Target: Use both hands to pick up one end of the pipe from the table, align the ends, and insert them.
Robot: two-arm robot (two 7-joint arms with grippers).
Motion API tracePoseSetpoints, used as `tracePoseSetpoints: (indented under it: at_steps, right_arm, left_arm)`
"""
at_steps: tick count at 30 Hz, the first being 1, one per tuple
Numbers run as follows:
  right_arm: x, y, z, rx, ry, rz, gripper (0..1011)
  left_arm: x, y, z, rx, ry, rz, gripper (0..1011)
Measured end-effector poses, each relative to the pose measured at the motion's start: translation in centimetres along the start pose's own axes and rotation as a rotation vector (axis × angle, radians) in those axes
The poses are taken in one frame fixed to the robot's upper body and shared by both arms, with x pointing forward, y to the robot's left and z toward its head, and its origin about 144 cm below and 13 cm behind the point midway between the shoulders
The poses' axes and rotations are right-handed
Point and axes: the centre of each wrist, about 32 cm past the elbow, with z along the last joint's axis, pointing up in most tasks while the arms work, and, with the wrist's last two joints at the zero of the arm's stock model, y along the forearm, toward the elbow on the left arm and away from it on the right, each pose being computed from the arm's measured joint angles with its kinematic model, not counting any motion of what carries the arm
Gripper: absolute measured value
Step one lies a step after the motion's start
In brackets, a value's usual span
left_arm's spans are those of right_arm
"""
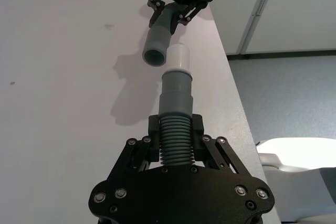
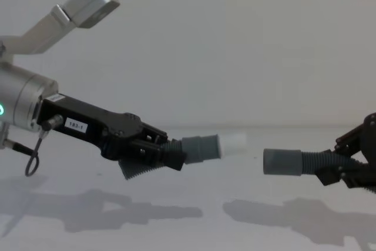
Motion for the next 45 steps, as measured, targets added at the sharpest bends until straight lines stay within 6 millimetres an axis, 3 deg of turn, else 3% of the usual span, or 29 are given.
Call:
tracePoseSetpoints:
  at_steps: [45]
  right_arm:
    - [0.0,-0.1,0.0,-0.003,-0.009,-0.005,213]
  left_arm:
    - [1.4,-2.3,-0.8,0.000,-0.039,0.031,308]
